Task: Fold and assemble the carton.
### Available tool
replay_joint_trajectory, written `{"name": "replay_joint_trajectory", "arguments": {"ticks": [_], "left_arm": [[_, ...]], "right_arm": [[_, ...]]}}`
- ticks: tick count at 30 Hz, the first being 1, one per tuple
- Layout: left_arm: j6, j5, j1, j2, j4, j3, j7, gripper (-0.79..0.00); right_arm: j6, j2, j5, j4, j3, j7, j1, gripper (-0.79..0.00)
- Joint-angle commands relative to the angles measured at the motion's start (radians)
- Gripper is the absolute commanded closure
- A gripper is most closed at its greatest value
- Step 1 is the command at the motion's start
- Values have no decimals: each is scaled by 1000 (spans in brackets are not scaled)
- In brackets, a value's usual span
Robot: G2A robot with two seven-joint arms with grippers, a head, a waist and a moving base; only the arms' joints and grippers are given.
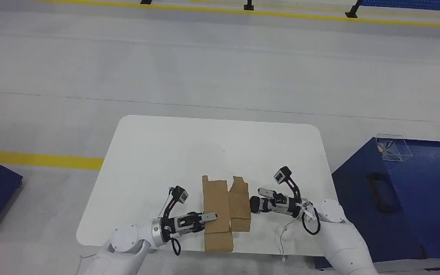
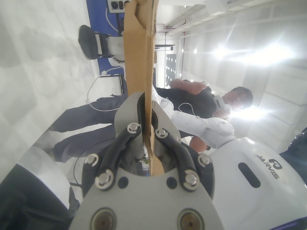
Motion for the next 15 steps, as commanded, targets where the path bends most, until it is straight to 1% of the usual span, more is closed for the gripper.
{"name": "replay_joint_trajectory", "arguments": {"ticks": [1,3,4,5,9,10,11,12,13,15], "left_arm": [[11,-12,-9,-3,9,15,-5,0],[9,-16,-17,-4,20,23,-3,0],[10,-17,-20,-5,24,27,-3,0],[7,-19,-22,-5,27,28,-3,0],[-1,-37,-26,-4,42,25,-7,0],[-3,-49,-25,-4,46,21,-6,-25],[-2,-53,-25,-3,49,19,-11,-126],[5,-58,-27,-2,54,17,-13,-465],[4,-67,-28,-2,57,14,-14,-785],[-6,-71,-30,1,67,0,-11,-785]], "right_arm": [[8,-2,12,-22,-18,6,-7,-376],[3,-4,10,-34,-35,2,-11,-280],[-2,-5,8,-35,-44,-3,-12,-188],[-4,-5,8,-35,-51,-5,-11,0],[6,-5,29,-35,-64,5,-5,0],[10,-3,31,-31,-65,9,-2,0],[12,-3,30,-30,-68,11,2,0],[19,-3,32,-35,-74,18,2,0],[25,-3,40,-39,-78,24,2,0],[25,0,46,-45,-79,24,3,0]]}}
